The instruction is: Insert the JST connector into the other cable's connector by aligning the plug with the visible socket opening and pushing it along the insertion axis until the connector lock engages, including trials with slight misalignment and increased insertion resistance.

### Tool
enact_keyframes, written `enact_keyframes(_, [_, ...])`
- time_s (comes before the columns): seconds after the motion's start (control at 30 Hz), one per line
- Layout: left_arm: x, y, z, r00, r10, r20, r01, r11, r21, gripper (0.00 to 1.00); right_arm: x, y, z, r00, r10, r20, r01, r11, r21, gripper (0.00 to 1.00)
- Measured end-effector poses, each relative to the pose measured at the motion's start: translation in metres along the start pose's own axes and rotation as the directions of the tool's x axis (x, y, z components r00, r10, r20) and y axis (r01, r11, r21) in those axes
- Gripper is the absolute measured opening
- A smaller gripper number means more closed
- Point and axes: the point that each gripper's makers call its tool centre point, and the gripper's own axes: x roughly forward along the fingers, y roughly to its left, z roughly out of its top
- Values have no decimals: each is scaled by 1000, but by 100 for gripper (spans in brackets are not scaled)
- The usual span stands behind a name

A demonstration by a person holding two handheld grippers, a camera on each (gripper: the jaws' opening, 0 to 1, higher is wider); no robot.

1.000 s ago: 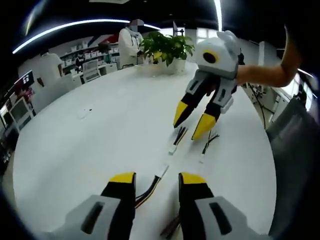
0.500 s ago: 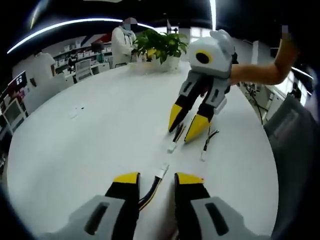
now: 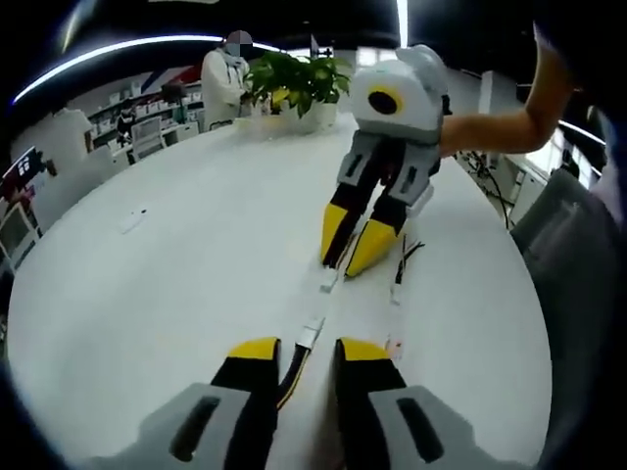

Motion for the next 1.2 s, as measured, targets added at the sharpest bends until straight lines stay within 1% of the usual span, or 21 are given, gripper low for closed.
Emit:
enact_keyframes(0.1, [1,-1,0,1000,-2,-4,2,1000,22,15,1,0,0,1000,2,4,-1,1000,-15,9])
enact_keyframes(0.2, [2,-1,0,1000,-7,1,7,1000,22,15,3,-1,-1,1000,0,-2,0,999,-32,7])
enact_keyframes(0.23, [2,0,0,1000,-8,3,8,1000,20,14,4,-2,0,1000,-2,6,2,999,-45,6])
enact_keyframes(0.27, [2,0,0,1000,-11,5,10,1000,19,14,3,-1,0,1000,-2,1,2,999,-38,6])
enact_keyframes(0.37, [3,-1,0,1000,-15,8,15,1000,23,14,5,-1,1,1000,2,9,-2,999,-40,7])
enact_keyframes(0.57, [4,0,0,999,-27,17,27,999,19,13,6,2,4,1000,20,13,-19,997,-74,9])
enact_keyframes(0.6, [4,0,1,999,-30,21,29,999,21,12,7,1,5,1000,18,12,-17,996,-90,8])
enact_keyframes(0.67, [5,-3,2,998,-52,29,51,998,46,9,7,1,5,1000,18,12,-17,995,-96,8])
enact_keyframes(0.8, [8,0,4,998,-52,39,50,998,36,9,7,1,6,1000,22,16,-20,995,-98,7])
enact_keyframes(1.0, [10,2,6,997,-57,52,54,998,44,6,6,1,6,999,26,19,-24,994,-106,7])
enact_keyframes(1.1, [11,2,7,996,-66,60,62,996,60,2,6,1,6,999,28,20,-25,993,-116,6])
enact_keyframes(1.2, [11,2,7,995,-72,65,68,996,63,1,6,1,6,999,29,21,-26,992,-121,5])
